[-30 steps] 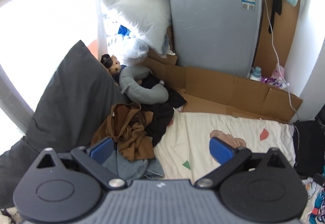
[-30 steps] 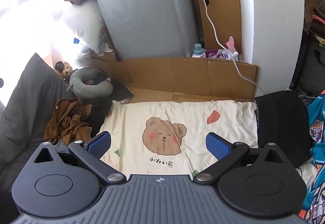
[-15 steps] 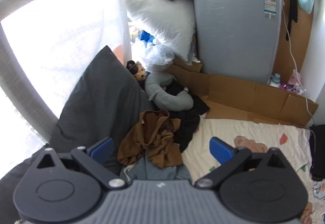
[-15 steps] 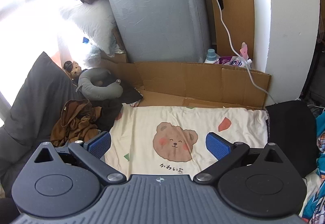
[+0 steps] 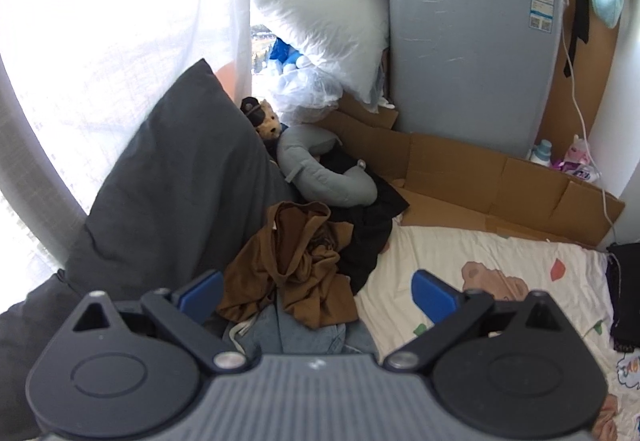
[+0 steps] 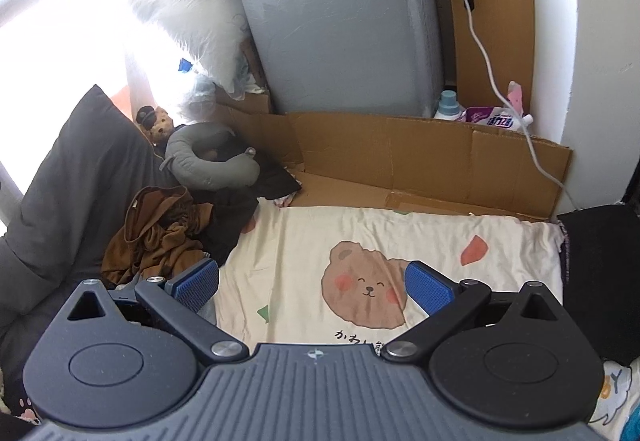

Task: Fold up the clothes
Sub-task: 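Move both tools toward the brown shirt on the clothes pile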

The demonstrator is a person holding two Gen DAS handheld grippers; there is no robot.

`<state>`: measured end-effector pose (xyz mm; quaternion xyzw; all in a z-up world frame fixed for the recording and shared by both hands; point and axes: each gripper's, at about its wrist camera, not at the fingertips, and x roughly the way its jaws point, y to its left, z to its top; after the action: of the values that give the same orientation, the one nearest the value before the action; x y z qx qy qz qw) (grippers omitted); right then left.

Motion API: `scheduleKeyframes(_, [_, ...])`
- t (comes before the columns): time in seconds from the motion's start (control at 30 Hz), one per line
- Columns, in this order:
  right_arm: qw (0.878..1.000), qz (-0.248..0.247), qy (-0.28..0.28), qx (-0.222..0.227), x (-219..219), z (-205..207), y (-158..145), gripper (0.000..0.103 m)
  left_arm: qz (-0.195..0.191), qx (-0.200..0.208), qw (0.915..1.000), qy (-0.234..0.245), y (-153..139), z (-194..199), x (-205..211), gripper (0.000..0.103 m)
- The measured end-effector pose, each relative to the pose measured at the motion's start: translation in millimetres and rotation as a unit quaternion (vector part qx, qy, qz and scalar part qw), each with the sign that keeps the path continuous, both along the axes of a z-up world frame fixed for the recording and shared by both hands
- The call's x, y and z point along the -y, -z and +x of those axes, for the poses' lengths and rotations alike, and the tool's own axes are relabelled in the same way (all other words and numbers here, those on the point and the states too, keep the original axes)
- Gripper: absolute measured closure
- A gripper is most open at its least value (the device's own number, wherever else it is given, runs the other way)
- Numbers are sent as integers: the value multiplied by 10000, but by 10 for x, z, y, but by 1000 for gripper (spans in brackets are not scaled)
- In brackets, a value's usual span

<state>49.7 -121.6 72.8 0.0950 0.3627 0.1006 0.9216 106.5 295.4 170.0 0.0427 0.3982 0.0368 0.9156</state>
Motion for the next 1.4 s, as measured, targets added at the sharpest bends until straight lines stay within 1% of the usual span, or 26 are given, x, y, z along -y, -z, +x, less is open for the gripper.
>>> scheduleKeyframes(0.1, [10000,-7,-30,44,-48,141,111,1,-100,5,9999,-24,167,73,-104,4])
scheduleKeyframes(0.2, [9999,-43,-75,124,-109,287,229,1,-64,34,10000,-67,352,167,-191,5])
scheduleKeyframes(0.27, [9997,-58,-151,179,-152,380,321,1,-78,66,9999,-101,484,226,-241,7])
scheduleKeyframes(0.33, [9995,-48,-239,205,-200,464,426,1,-102,73,9999,-94,624,284,-277,12])
scheduleKeyframes(0.4, [9993,-18,-310,219,-240,543,539,2,-51,73,9999,-47,763,343,-292,14])
scheduleKeyframes(0.5, [9991,4,-387,197,-288,654,718,2,-11,104,9999,0,984,431,-331,15])
scheduleKeyframes(0.57, [9989,13,-434,196,-311,723,833,4,-50,101,9999,-43,1131,494,-380,20])
scheduleKeyframes(0.67, [9986,49,-483,206,-368,857,1035,6,-107,194,9997,-83,1371,566,-464,21])
scheduleKeyframes(0.73, [9983,106,-553,143,-450,962,1185,12,-138,224,9995,-158,1552,626,-530,21])
scheduleKeyframes(0.77, [9981,135,-588,112,-491,1014,1260,12,-169,219,9994,-194,1646,658,-569,22])
scheduleKeyframes(0.83, [9973,167,-709,107,-588,1106,1401,17,-200,234,9992,-238,1820,716,-643,24])
scheduleKeyframes(0.97, [9942,119,-1059,160,-816,1285,1631,18,-259,325,9985,-348,2126,841,-780,24])
scheduleKeyframes(1.0, [9933,107,-1135,168,-870,1330,1680,18,-250,331,9985,-346,2198,879,-806,26])
scheduleKeyframes(1.07, [9916,106,-1276,168,-972,1416,1765,18,-215,314,9987,-326,2331,948,-847,27])
scheduleKeyframes(1.17, [9896,65,-1425,167,-1122,1526,1875,18,-156,290,9988,-364,2514,1049,-914,28])
scheduleKeyframes(1.27, [9883,57,-1520,137,-1245,1626,1988,18,-161,382,9982,-429,2681,1153,-1005,30])
scheduleKeyframes(1.37, [9866,42,-1626,123,-1357,1711,2109,20,-5,487,9976,-499,2851,1277,-1072,37])
scheduleKeyframes(1.4, [9861,38,-1660,95,-1402,1742,2156,23,77,487,9974,-531,2911,1324,-1086,46])
